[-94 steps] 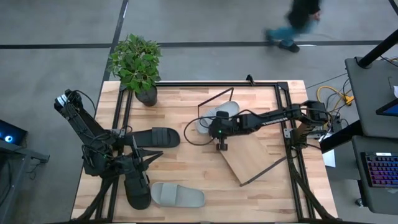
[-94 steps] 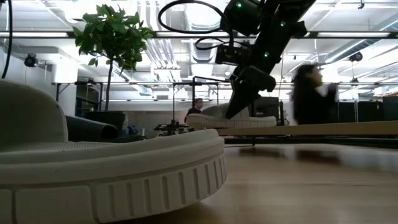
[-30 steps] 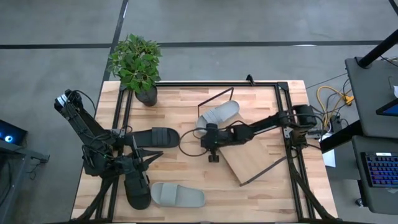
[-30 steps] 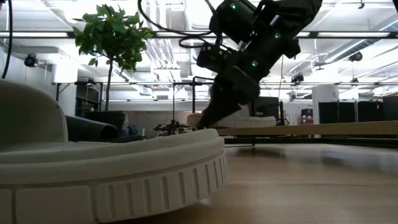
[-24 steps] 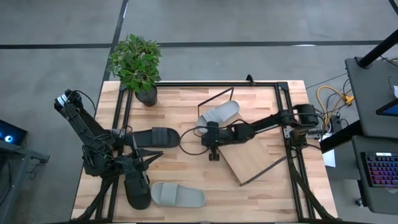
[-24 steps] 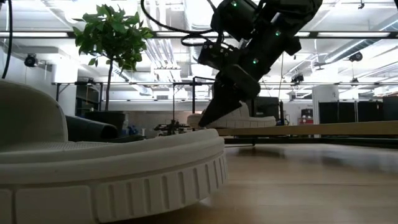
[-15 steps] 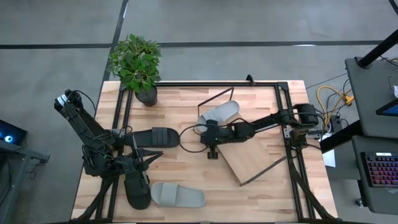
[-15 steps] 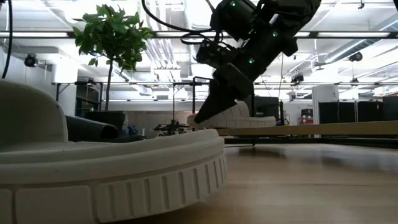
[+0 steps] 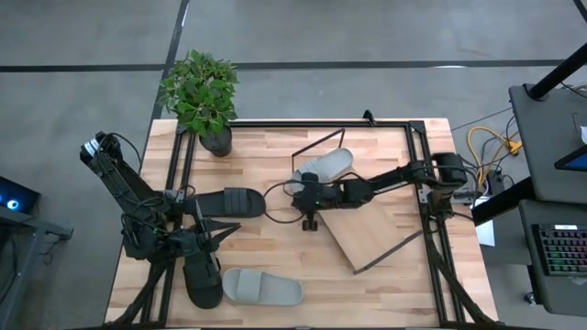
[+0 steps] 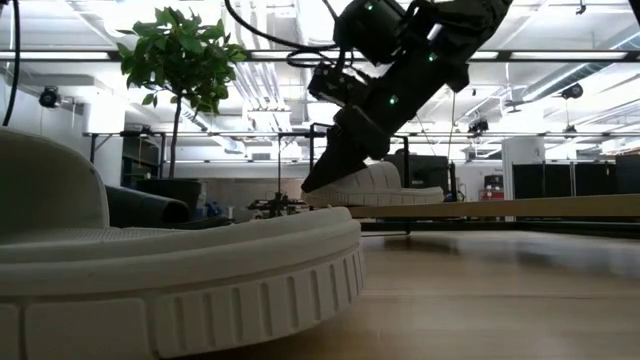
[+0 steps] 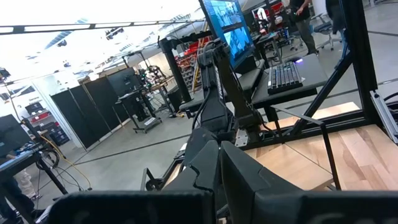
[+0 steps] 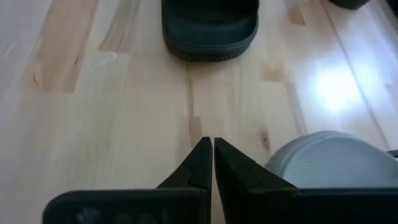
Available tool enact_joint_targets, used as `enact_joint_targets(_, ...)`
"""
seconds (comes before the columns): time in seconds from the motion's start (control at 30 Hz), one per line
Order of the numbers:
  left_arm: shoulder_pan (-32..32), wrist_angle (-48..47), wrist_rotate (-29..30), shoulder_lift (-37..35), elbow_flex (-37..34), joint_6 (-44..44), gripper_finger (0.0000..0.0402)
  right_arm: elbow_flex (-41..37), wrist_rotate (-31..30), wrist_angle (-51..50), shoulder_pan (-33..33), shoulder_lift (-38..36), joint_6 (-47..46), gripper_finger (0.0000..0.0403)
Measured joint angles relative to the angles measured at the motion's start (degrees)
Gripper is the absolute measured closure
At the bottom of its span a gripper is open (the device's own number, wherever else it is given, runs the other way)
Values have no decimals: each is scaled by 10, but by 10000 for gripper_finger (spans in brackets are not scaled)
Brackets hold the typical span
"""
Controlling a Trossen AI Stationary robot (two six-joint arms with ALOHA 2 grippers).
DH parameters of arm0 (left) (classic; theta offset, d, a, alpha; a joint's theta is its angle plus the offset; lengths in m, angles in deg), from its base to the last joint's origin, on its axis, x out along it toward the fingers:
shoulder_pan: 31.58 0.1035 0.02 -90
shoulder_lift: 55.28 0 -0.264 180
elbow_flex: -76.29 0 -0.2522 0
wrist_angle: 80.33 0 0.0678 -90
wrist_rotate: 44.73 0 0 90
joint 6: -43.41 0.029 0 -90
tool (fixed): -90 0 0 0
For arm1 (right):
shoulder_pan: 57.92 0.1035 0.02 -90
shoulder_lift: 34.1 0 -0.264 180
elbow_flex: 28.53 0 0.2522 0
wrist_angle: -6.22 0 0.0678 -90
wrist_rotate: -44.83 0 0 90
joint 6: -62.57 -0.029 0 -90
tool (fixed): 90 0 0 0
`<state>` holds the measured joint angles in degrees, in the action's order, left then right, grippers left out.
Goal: Pick and place slides into the shelf
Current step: Put the gray slide on the shelf
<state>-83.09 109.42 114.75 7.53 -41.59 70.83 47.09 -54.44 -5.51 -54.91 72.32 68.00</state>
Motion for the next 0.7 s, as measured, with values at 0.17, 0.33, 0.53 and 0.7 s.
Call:
enact_joint_targets(0.17, 0, 0, 0, 0, 0, 0, 398, 0, -8, -20, 29, -13, -7, 394)
enact_joint_targets(0.33, 0, 0, 0, 0, 0, 0, 398, -2, 55, -31, 40, -14, -36, 394)
enact_joint_targets(0.53, 0, 0, 0, 0, 0, 0, 398, -2, 147, -28, 38, -14, -40, 394)
enact_joint_targets(0.7, 0, 0, 0, 0, 0, 0, 398, -6, 202, -28, 35, -14, -39, 394)
